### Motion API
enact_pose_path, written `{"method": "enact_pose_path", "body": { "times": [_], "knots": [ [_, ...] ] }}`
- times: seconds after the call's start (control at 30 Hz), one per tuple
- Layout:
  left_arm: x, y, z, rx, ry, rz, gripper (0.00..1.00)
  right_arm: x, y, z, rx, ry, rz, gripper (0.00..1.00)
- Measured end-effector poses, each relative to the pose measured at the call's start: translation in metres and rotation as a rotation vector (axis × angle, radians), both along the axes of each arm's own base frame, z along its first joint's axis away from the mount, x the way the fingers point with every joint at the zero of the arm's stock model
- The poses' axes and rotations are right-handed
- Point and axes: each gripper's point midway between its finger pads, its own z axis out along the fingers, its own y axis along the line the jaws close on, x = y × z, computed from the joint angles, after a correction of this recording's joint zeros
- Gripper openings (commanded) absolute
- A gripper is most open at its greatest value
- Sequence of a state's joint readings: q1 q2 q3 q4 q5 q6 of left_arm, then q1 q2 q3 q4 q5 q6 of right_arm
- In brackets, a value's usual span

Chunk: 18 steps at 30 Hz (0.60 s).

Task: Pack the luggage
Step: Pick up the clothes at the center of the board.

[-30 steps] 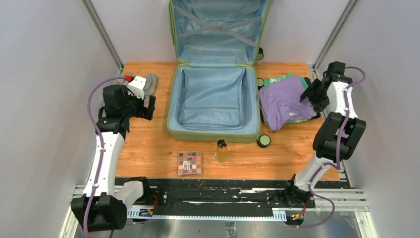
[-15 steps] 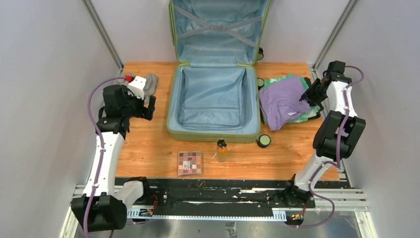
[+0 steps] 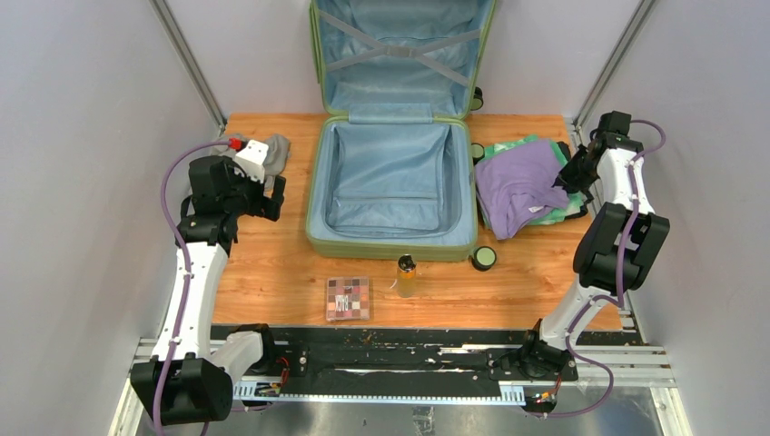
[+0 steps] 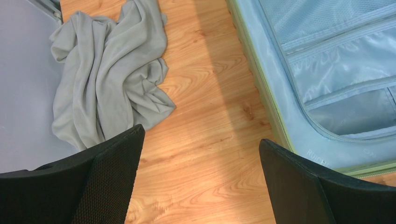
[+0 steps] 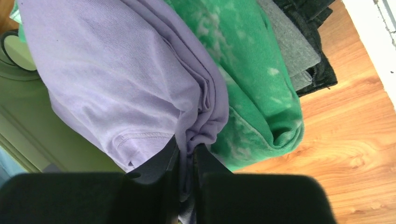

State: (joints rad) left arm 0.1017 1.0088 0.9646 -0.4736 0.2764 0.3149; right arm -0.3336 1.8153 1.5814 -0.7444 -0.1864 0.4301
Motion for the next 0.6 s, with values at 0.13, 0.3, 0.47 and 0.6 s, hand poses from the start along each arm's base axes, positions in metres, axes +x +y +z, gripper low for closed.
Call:
{"method": "enact_pose_path", "body": {
  "times": [0.13, 0.3, 0.47, 0.6],
  "knots": [
    [0.000, 0.000, 0.000, 0.000, 0.000, 0.000, 1.00, 0.002, 0.005, 0.002, 0.027, -0.013, 0.018, 0.00],
    [-0.001, 0.000, -0.001, -0.002, 0.004, -0.001, 1.00, 0.011, 0.019, 0.022, 0.044, -0.072, 0.067, 0.00],
    [-0.004, -0.001, -0.004, -0.008, 0.026, 0.000, 1.00, 0.026, 0.068, 0.086, 0.001, -0.214, 0.200, 0.00],
    [-0.007, -0.001, -0.004, -0.009, 0.038, 0.001, 1.00, 0.032, 0.117, 0.151, -0.029, -0.365, 0.320, 0.00]
  ]
}}
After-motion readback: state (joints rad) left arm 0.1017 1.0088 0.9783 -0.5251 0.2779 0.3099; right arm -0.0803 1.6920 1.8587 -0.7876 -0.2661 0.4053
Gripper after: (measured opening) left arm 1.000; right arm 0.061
